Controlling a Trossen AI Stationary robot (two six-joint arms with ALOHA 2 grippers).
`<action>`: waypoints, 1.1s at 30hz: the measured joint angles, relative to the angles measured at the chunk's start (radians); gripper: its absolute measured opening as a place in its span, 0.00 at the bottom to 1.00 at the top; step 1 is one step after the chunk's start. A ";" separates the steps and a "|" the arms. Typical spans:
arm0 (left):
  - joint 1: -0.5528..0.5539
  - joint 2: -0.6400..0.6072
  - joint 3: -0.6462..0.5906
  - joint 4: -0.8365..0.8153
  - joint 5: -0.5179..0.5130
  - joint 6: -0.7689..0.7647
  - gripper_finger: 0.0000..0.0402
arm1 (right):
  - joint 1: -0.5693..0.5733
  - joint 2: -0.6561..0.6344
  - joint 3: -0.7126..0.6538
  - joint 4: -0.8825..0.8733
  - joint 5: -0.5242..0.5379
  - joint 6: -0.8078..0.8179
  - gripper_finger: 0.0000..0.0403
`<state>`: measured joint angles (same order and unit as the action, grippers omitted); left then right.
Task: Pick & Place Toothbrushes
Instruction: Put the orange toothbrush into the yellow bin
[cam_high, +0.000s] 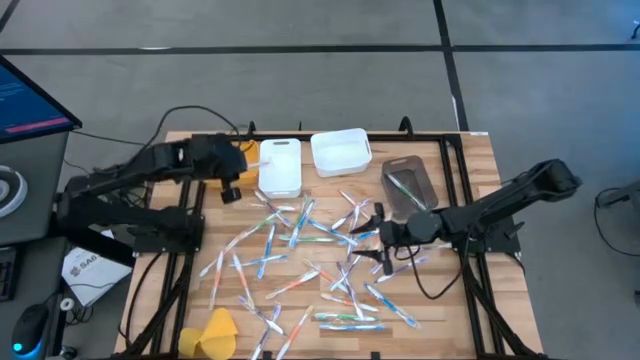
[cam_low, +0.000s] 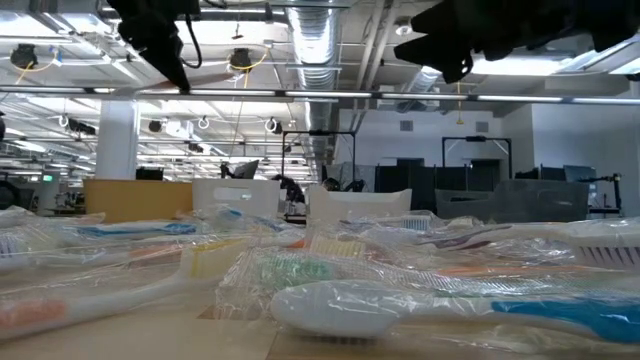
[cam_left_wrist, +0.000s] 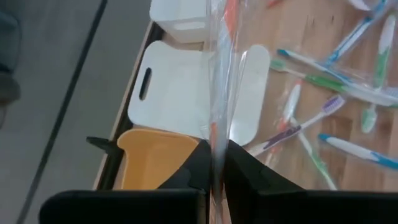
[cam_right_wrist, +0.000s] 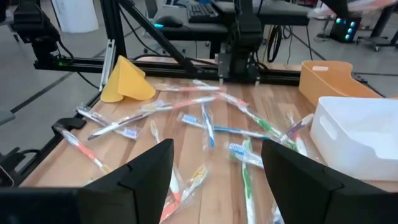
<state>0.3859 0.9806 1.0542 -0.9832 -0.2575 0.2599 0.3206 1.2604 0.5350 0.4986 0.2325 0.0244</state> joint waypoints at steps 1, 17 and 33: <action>0.039 0.000 0.000 -0.001 0.021 0.019 0.04 | 0.000 0.005 0.000 0.019 0.000 -0.004 0.59; 0.311 0.035 -0.002 0.015 0.266 0.154 0.04 | 0.044 0.004 0.000 0.091 0.001 -0.106 0.59; 0.409 0.144 -0.002 0.045 0.288 0.204 0.04 | -0.023 0.004 0.000 0.082 0.000 -0.184 0.59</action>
<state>0.7946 1.1246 1.0519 -0.9384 0.0305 0.4644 0.2981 1.2640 0.5350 0.5810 0.2329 -0.1598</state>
